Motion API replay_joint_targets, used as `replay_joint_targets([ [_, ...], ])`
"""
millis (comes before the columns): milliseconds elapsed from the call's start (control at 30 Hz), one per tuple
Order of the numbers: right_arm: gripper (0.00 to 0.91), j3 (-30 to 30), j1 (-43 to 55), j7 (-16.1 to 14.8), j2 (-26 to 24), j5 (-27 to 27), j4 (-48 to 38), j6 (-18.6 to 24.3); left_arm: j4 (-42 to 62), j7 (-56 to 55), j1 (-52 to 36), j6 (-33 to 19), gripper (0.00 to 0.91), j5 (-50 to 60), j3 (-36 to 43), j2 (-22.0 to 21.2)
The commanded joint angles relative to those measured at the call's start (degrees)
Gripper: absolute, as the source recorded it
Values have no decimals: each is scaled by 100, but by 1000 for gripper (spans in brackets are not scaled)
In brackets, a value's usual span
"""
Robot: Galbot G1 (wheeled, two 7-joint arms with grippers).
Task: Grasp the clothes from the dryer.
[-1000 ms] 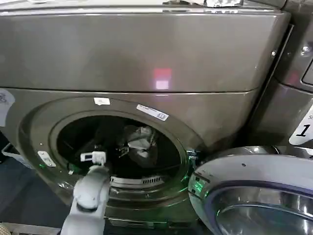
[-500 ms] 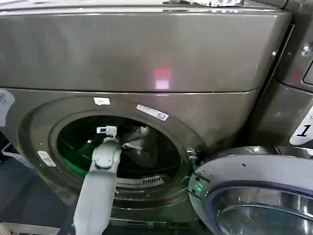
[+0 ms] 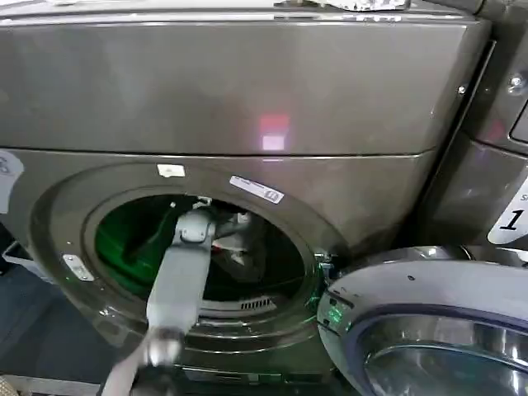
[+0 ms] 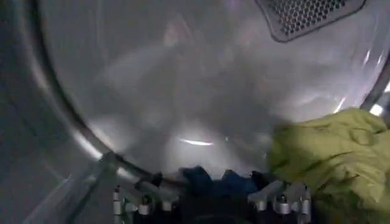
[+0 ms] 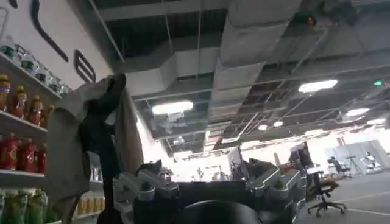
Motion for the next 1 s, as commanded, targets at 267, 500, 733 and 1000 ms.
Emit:
replay_joint_targets([
  [267,907,-30,7,-9,32,-10,63,14,163,1772,-128,-524,907,1036,-99,-31],
  [500,907,-51,9,-16,59,-16,81,28,333,1705,-143,-376,907,1270,-21,-116],
  [733,907,-89,37,-22,76,-24,119,32,483,1567,-164,-295,907,1406,85,-127],
  [1000,907,-81,19,-31,108,-18,107,50,835,1382,-138,-188,907,1293,156,-208],
])
